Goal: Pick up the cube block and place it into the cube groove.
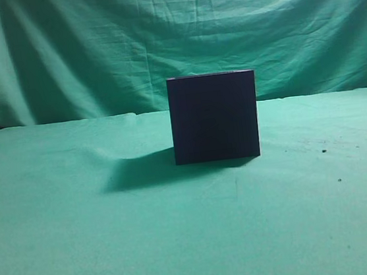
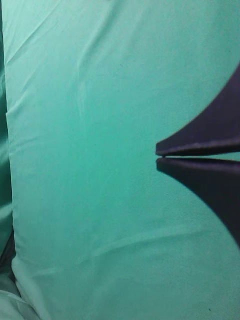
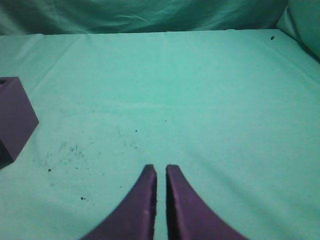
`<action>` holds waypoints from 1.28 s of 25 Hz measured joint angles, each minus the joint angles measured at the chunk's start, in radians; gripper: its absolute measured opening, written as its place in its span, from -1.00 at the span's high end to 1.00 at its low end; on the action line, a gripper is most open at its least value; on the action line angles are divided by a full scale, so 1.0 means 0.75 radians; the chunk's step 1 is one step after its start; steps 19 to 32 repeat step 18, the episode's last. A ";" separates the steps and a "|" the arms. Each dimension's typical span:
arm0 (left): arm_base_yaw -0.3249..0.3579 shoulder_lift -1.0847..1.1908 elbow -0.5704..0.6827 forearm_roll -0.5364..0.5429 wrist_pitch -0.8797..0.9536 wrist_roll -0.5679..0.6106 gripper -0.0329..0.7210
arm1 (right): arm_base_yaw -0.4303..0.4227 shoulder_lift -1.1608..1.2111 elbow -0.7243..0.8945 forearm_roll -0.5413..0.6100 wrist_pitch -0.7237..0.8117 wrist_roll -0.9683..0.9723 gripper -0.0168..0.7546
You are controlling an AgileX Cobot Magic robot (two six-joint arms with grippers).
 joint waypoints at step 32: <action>0.000 0.000 0.000 0.000 0.000 0.000 0.91 | 0.000 0.000 0.000 0.008 0.001 0.000 0.83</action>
